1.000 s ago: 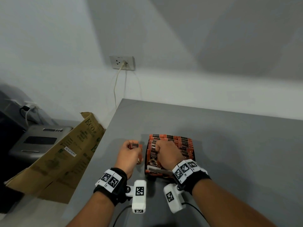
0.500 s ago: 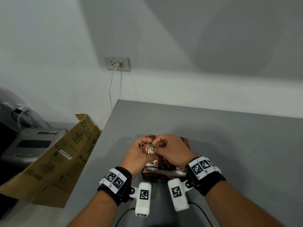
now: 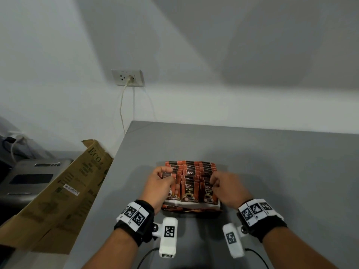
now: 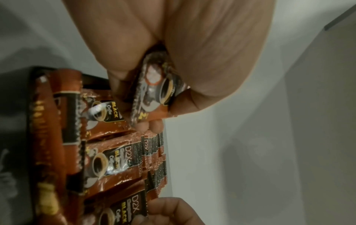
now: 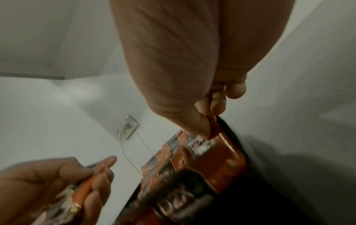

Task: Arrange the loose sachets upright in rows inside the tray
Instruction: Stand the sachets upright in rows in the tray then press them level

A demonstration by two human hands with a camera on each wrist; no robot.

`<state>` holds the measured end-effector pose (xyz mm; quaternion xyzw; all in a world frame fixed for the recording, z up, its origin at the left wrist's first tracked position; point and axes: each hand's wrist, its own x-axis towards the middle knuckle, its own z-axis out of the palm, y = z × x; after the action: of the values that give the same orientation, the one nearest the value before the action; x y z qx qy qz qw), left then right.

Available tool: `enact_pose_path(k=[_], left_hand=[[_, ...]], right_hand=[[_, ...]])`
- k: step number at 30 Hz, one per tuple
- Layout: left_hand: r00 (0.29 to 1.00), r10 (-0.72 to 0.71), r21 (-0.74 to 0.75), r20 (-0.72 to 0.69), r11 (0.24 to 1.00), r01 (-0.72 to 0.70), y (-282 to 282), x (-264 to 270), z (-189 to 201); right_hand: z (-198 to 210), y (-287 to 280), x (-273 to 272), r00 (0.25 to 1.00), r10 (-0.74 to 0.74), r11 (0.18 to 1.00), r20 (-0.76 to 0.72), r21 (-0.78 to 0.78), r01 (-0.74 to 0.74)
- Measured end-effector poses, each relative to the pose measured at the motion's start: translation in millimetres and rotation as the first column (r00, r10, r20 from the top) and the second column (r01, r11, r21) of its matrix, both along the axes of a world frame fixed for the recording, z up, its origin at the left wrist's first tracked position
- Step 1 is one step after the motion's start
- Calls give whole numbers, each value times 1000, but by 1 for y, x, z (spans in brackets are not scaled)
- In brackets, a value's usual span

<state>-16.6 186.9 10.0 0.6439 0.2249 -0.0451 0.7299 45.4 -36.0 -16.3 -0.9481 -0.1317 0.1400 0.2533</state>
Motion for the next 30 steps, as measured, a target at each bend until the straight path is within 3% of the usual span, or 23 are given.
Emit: enact_pose_path(k=[7, 11, 14, 18, 20, 24, 30], left_hand=[[999, -42, 126, -31, 991, 46, 1, -2, -9], [994, -106, 153, 24, 983, 101, -6, -5, 1], [982, -177, 130, 69, 977, 167, -16, -2, 5], [974, -204, 88, 99, 977, 195, -20, 2, 6], [989, -117, 70, 93, 991, 111, -15, 4, 8], [977, 202, -27, 75, 979, -200, 6, 5, 9], [940, 335, 46, 63, 940, -338, 26, 1, 2]], right_hand=[[-9, 2, -6, 995, 16, 999, 97, -31, -13], [16, 5, -9, 987, -43, 979, 152, 206, 11], [41, 24, -17, 998, 56, 915, 7, 400, -54], [43, 43, -13, 997, 84, 885, -2, 460, -73], [46, 44, -5, 999, 29, 886, -15, 464, -19], [47, 52, 4, 1000, -20, 927, 14, 374, 13], [28, 91, -3, 977, 213, 969, 2, 124, -212]])
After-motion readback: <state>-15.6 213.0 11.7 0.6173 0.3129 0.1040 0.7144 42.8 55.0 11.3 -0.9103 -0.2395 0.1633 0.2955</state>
